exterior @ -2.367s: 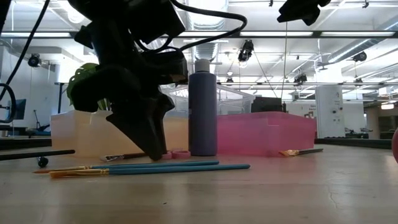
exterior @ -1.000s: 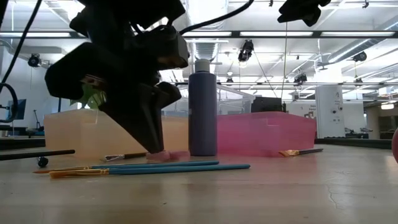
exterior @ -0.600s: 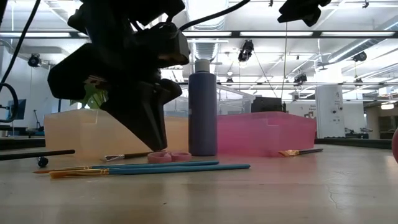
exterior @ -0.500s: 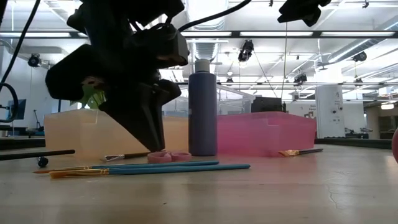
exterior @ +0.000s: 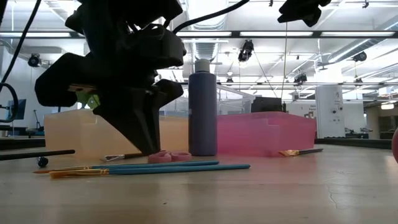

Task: Pick & Place Paint Supplies
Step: Put the pink scissors into the pink bin

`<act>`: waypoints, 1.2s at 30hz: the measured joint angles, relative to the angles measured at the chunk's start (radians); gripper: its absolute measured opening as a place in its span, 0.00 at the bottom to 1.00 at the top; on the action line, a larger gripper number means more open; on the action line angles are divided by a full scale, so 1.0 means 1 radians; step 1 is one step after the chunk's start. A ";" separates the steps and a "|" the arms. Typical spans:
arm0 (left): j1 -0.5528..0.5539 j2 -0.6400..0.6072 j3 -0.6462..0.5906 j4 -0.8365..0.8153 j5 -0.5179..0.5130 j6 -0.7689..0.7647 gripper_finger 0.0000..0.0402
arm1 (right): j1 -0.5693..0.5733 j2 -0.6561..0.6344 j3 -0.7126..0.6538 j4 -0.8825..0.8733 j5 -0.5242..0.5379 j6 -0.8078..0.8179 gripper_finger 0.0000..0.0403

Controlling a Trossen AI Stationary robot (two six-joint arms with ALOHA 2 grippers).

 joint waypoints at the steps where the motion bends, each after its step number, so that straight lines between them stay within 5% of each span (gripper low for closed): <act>1: 0.000 0.000 -0.001 -0.001 0.000 0.007 0.16 | 0.000 0.000 0.000 0.000 0.000 0.001 0.39; 22: 0.003 0.051 0.005 0.016 0.038 0.052 0.16 | 0.000 0.000 0.000 -0.011 -0.005 0.014 0.39; 29: 0.003 0.051 0.005 0.017 0.046 0.045 0.03 | 0.000 0.000 0.000 -0.011 -0.006 0.018 0.39; 36: -0.006 0.056 0.048 -0.010 0.074 0.043 0.01 | 0.000 0.000 0.000 -0.011 -0.006 0.021 0.39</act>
